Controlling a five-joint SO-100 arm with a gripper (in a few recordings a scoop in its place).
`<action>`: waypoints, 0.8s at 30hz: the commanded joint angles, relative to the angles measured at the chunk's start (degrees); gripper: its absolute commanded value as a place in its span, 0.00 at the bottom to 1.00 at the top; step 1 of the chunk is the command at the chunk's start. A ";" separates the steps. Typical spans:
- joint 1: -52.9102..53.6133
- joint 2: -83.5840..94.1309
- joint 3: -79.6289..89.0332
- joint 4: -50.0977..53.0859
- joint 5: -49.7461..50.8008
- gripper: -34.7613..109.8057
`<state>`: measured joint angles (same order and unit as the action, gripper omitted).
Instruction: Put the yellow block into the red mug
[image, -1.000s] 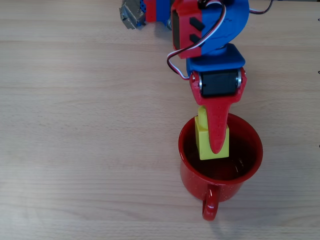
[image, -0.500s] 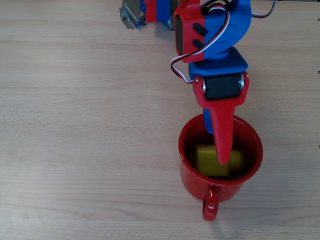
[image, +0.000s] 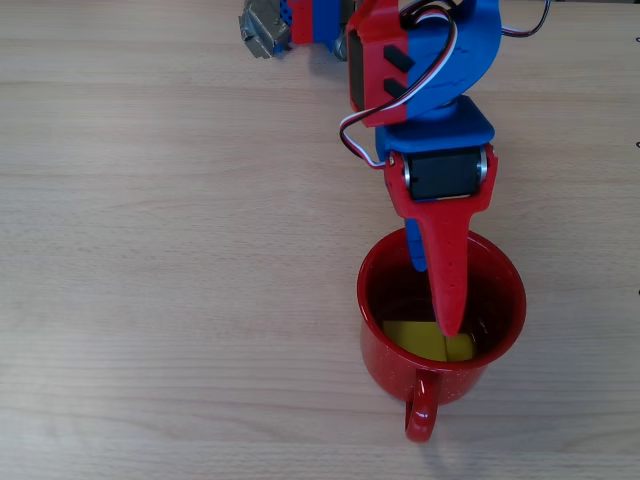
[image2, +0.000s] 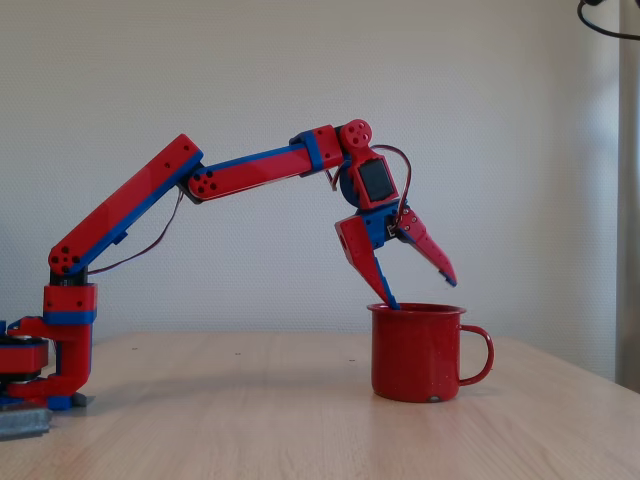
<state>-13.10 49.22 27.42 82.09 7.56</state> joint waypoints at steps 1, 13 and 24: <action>-0.79 4.57 -4.39 -1.14 -0.70 0.24; 0.00 13.54 0.53 -3.16 -3.34 0.24; 6.24 39.11 28.39 -10.90 -6.86 0.24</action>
<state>-7.21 78.66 52.73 72.33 1.49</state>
